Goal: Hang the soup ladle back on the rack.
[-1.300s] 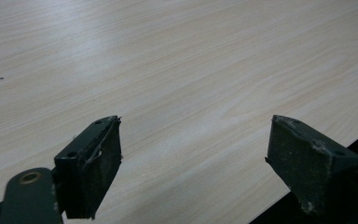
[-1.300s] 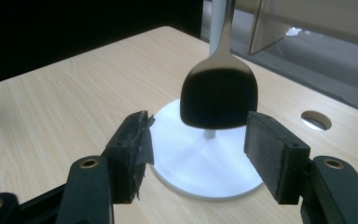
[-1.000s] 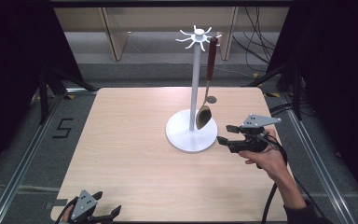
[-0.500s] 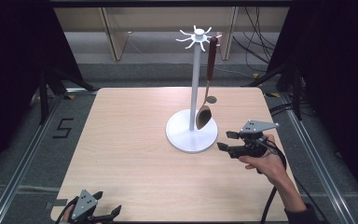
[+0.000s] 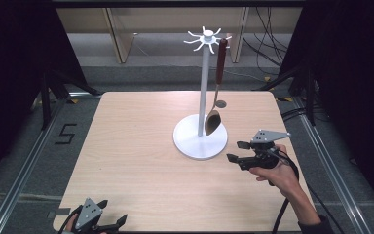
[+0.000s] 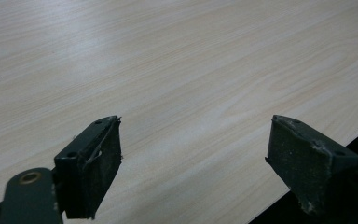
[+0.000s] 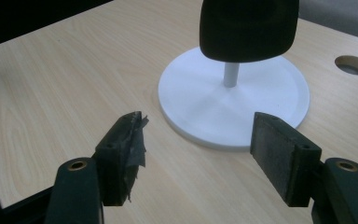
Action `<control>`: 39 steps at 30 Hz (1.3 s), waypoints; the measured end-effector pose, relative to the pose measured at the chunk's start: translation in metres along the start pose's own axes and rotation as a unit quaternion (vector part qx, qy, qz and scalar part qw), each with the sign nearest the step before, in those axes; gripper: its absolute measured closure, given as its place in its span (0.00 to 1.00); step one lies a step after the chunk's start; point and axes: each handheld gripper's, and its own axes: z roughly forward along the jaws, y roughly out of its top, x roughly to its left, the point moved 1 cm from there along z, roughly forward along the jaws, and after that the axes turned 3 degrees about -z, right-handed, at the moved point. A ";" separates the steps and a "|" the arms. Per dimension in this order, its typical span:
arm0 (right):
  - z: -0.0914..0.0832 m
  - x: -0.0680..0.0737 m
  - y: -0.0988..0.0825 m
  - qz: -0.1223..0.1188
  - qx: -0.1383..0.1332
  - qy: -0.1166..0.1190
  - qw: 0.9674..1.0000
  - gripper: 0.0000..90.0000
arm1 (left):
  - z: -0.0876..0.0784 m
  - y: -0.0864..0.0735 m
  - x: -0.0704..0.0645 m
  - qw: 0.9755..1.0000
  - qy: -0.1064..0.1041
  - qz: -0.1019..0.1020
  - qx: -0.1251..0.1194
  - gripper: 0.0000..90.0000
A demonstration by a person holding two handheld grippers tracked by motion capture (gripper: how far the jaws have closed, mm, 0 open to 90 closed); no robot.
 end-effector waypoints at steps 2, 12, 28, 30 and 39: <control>0.000 0.000 -0.003 0.003 0.002 0.001 1.000 0.39 | 0.000 -0.001 0.000 1.000 0.004 -0.009 0.000 0.19; 0.001 0.000 -0.010 0.017 0.008 0.004 1.000 0.39 | 0.000 0.000 0.000 1.000 0.003 -0.007 0.002 0.19; -0.002 0.005 -0.025 0.003 0.001 -0.001 1.000 0.37 | 0.000 -0.001 0.000 1.000 0.003 -0.005 0.003 0.19; -0.003 0.005 -0.027 -0.004 -0.001 0.000 1.000 0.37 | 0.000 0.000 0.001 1.000 0.008 0.003 0.010 0.19; -0.001 0.010 -0.038 -0.003 0.003 0.006 1.000 0.37 | 0.000 -0.001 0.000 1.000 0.001 -0.005 0.001 0.19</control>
